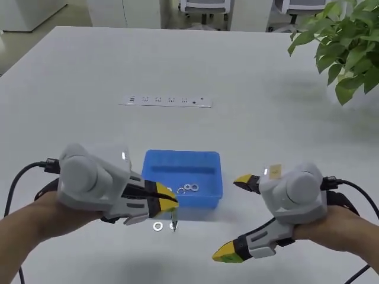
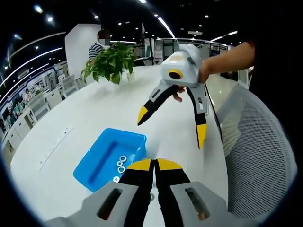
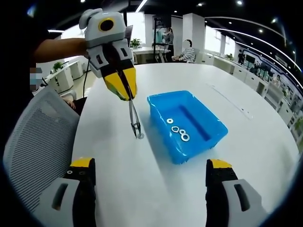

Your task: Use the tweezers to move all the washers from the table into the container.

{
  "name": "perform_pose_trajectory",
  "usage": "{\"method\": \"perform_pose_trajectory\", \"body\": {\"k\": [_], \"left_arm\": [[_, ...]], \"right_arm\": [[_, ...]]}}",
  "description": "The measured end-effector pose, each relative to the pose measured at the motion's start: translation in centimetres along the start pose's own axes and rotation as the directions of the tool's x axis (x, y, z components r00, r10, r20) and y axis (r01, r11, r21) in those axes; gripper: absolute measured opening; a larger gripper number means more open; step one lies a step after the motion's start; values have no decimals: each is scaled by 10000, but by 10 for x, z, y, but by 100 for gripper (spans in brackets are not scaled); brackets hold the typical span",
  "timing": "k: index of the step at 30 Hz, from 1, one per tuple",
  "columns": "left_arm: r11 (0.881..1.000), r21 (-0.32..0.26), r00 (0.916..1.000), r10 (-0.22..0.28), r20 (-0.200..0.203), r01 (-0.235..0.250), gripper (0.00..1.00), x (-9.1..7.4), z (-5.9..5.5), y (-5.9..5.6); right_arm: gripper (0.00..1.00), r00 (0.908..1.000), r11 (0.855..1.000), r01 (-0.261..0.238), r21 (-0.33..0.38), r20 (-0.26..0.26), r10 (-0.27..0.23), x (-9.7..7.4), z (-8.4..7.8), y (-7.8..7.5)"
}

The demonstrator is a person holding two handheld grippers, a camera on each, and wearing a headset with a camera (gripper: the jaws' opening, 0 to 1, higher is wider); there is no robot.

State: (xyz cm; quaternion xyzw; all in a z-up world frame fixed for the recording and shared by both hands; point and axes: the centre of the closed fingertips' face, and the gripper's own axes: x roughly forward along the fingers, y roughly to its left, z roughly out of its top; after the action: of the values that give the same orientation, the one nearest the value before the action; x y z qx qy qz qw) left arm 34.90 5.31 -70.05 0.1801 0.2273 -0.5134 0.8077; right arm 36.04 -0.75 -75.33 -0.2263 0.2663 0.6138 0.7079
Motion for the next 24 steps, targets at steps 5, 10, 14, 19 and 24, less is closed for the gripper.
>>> {"method": "perform_pose_trajectory", "body": {"k": [5, 10, 14, 19, 24], "left_arm": [[9996, -274, 9999, 109, -133, -112, 5, -2, -3, 3], [9987, -493, 9999, 104, -103, -109, 5, -3, -4, 6], [9989, -472, 9999, 19, -149, -26, 5, -4, -5, 7], [9991, -379, 9994, -204, -286, 193, 5, -5, -5, 3], [9990, -289, 9986, -365, -370, 355, 5, -7, -3, -1]], "right_arm": [[94, 9997, 9997, -61, -249, 249, 67, 1, 8, 2], [87, 9977, 9970, -238, -733, 620, 284, 4, 20, 5], [80, 9965, 9938, -395, -1042, 689, 468, 8, 25, 8], [74, 9944, 9889, -633, -1342, 751, 738, 15, 31, 9], [70, 9924, 9812, -910, -1701, 668, 1036, 23, 36, 13]]}}
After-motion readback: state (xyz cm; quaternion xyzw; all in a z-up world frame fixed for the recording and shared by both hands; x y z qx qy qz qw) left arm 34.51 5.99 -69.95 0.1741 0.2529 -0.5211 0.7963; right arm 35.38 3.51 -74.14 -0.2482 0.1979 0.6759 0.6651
